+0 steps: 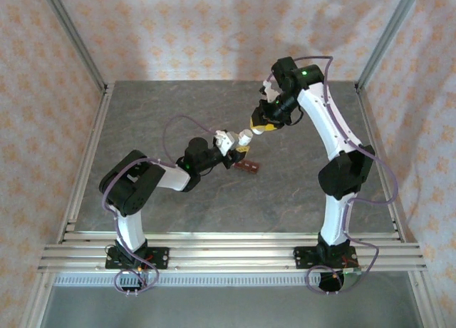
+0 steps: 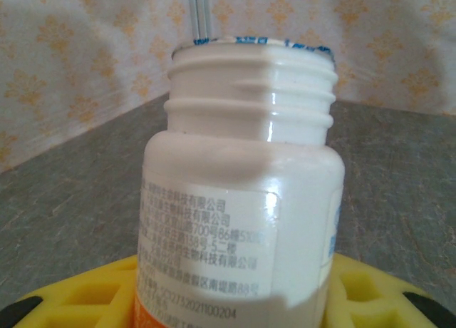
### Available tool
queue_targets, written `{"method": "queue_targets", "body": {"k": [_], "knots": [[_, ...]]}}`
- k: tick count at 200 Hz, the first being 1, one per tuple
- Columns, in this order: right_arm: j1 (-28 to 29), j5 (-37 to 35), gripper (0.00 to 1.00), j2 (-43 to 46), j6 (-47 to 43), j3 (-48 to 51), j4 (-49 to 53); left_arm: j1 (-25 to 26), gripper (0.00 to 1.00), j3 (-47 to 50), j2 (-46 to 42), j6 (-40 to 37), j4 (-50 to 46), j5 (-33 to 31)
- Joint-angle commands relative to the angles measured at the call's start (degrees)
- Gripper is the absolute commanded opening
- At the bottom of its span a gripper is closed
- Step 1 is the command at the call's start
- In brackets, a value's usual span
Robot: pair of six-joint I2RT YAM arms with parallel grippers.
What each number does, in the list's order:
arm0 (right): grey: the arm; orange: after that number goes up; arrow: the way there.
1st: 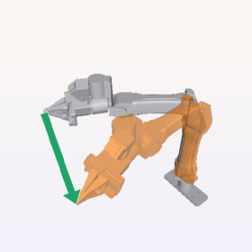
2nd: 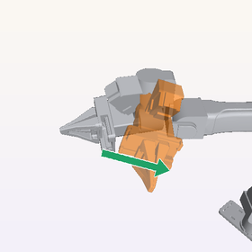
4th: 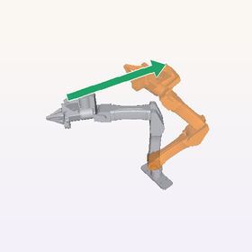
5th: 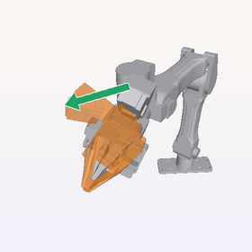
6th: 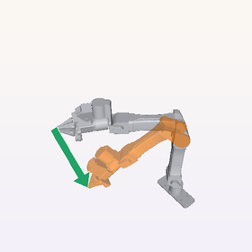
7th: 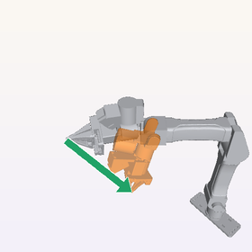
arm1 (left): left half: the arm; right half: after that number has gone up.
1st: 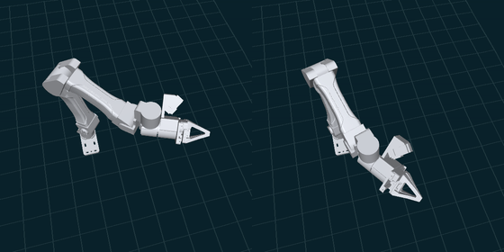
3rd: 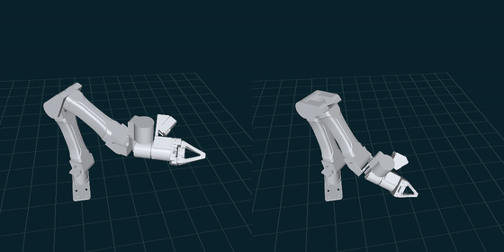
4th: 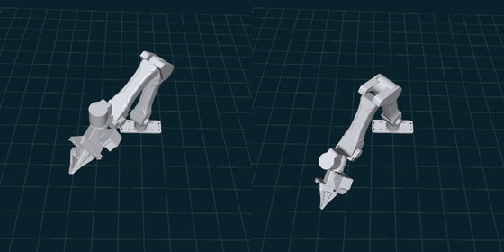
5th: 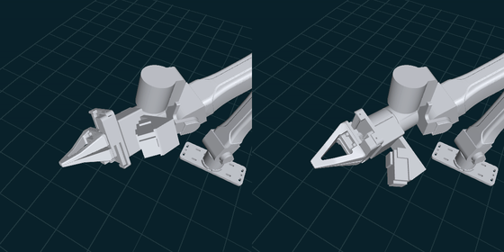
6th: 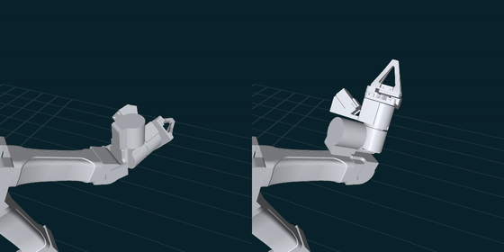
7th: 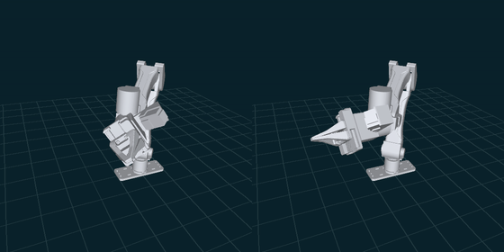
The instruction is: Sort the pills into containers
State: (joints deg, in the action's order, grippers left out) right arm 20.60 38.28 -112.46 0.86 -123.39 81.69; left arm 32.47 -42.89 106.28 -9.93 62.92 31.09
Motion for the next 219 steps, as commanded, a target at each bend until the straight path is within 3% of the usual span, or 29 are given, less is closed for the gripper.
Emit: {"method": "queue_targets", "body": {"k": [1,219], "knots": [[0.64,1.41,0.31,-0.34,-1.83,-0.39,1.71,0.49,0.00,0.54,0.33,-2.06,2.39,0.81],[3.76,1.75,0.27,-1.99,-1.53,5.86,-1.34,2.07,0.00,0.72,-2.39,-4.27,-0.71,1.26]]}}
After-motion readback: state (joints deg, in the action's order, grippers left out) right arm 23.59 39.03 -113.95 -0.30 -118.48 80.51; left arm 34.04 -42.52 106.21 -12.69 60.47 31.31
